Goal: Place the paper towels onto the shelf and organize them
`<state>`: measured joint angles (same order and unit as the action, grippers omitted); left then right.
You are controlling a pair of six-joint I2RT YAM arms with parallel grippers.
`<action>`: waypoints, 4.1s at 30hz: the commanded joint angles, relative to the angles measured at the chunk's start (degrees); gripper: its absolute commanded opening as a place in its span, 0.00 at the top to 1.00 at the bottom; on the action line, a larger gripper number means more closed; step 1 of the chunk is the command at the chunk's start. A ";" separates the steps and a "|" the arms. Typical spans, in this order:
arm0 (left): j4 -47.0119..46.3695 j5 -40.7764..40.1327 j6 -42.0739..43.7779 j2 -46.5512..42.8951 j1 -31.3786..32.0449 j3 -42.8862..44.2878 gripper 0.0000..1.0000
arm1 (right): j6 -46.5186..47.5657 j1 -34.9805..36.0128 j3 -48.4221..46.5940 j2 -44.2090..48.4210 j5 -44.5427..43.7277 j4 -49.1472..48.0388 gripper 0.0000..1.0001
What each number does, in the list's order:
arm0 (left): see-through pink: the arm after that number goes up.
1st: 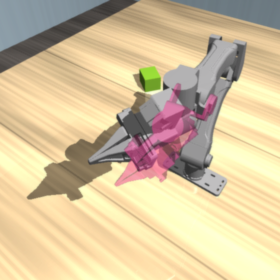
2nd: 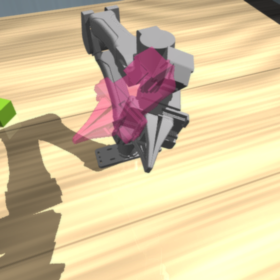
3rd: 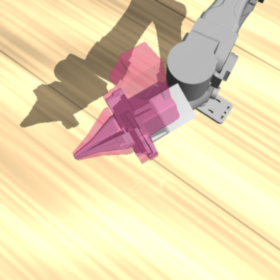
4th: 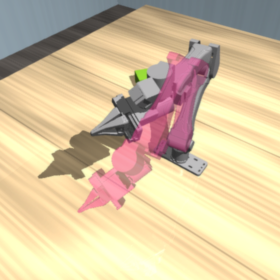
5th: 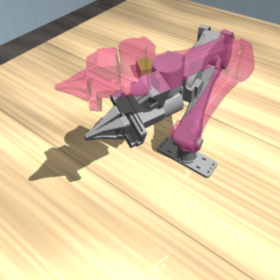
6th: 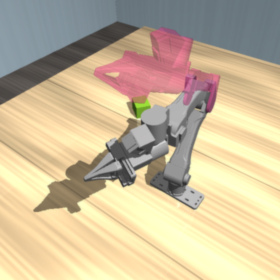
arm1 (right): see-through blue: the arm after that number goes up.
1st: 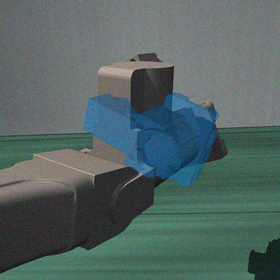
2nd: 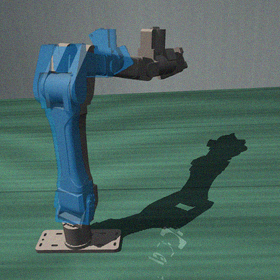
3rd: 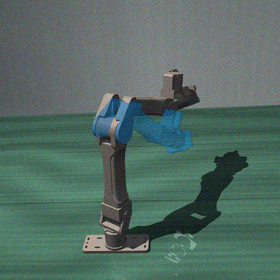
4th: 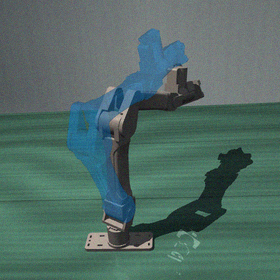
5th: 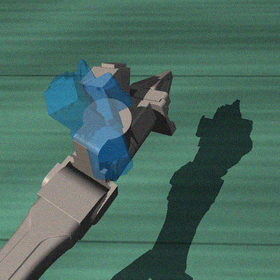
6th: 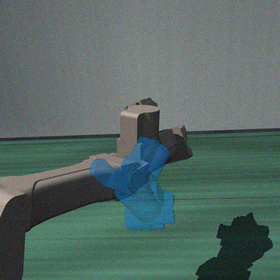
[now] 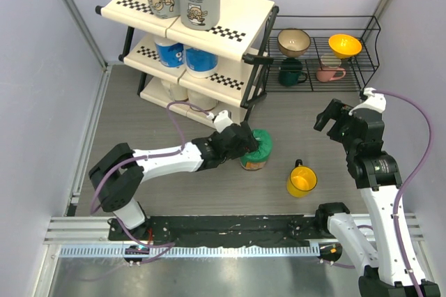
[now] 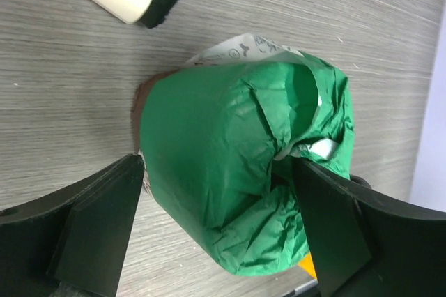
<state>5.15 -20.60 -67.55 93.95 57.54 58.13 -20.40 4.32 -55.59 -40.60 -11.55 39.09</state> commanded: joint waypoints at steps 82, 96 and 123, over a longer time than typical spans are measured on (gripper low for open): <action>-22.35 1.79 -1.09 -6.33 -23.52 -5.46 0.74 | 1.07 -0.01 -0.13 1.75 -0.49 0.02 0.05; -26.16 -1.72 -4.08 -1.67 -23.44 -5.22 0.51 | 1.15 0.08 -0.39 1.84 -0.58 0.20 0.05; -8.17 5.48 -1.10 -23.10 -23.17 -12.70 0.25 | 0.63 -0.01 -1.01 1.84 0.56 0.63 0.05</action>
<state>-14.37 -16.86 -72.58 76.47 34.22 43.75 -20.01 4.32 -55.59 -39.35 -11.86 40.45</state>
